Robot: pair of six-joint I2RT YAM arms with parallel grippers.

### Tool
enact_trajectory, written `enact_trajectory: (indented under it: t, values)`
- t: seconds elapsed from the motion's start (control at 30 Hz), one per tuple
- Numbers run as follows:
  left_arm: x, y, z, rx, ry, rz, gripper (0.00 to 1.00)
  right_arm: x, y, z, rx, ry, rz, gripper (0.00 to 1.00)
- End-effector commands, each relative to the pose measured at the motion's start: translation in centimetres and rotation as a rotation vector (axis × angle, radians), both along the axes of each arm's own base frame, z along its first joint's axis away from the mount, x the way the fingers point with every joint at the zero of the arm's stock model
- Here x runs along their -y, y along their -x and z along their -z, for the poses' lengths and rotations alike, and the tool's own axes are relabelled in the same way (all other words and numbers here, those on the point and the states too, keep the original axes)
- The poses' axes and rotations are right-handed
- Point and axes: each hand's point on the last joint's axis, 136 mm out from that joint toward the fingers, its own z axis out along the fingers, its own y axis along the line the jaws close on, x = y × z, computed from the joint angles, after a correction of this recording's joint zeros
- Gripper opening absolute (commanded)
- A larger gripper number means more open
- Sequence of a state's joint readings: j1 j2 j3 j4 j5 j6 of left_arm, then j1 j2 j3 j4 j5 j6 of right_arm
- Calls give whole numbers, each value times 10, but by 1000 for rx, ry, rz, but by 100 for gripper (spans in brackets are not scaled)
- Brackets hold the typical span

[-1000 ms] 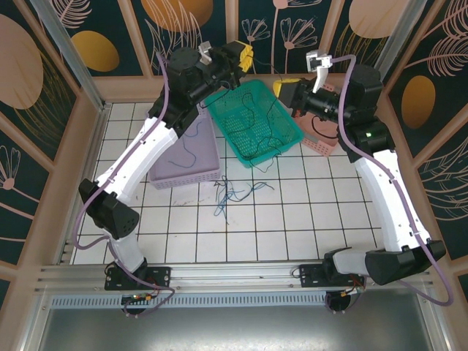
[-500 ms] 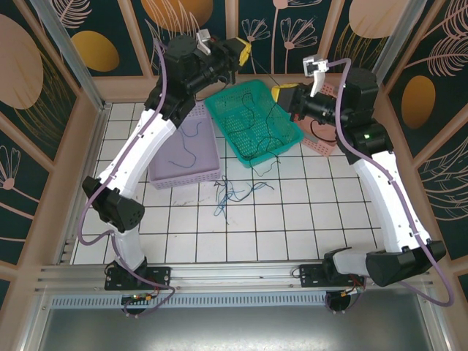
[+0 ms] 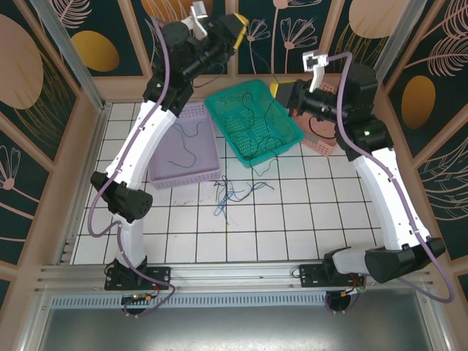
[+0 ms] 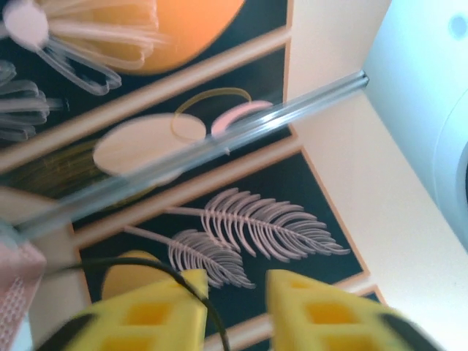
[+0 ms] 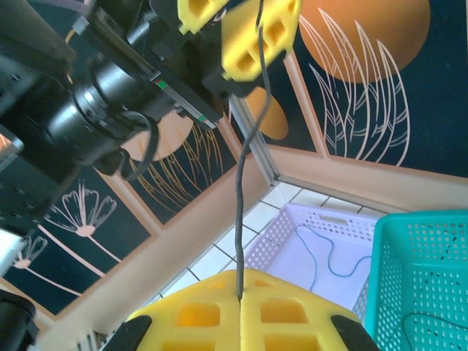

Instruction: Untangle the cables

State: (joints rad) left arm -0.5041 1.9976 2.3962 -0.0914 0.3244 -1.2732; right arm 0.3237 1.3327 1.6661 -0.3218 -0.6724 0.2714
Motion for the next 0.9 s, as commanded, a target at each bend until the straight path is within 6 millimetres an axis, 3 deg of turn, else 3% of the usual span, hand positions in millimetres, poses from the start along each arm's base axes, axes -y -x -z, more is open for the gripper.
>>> enact_trajectory:
  t: [0.0,0.13,0.23,0.4,0.5,0.63,0.73,0.87]
  values:
    - [-19,-3,-18,84,-14,-71,49,2,-6,-42,17,-79,34,0]
    - [-31,-3,5,39,-134,-145,65,4,-25,-76,34,-143,86,0]
    - [-53,0,35,-28,-232,-249,75,5,-39,-96,58,-182,112,0]
    - [-96,19,89,-130,-389,-408,82,5,-69,-107,76,-203,153,0]
    - [-123,32,123,-200,-473,-500,82,4,-89,-101,68,-201,172,0]
    - [-131,50,161,-259,-533,-480,81,3,-116,-86,45,-194,190,0]
    - [-128,65,185,-304,-516,-427,76,1,-138,-63,6,-172,202,0]
    - [-122,84,203,-329,-474,-354,72,-4,-168,-15,-65,-137,222,0]
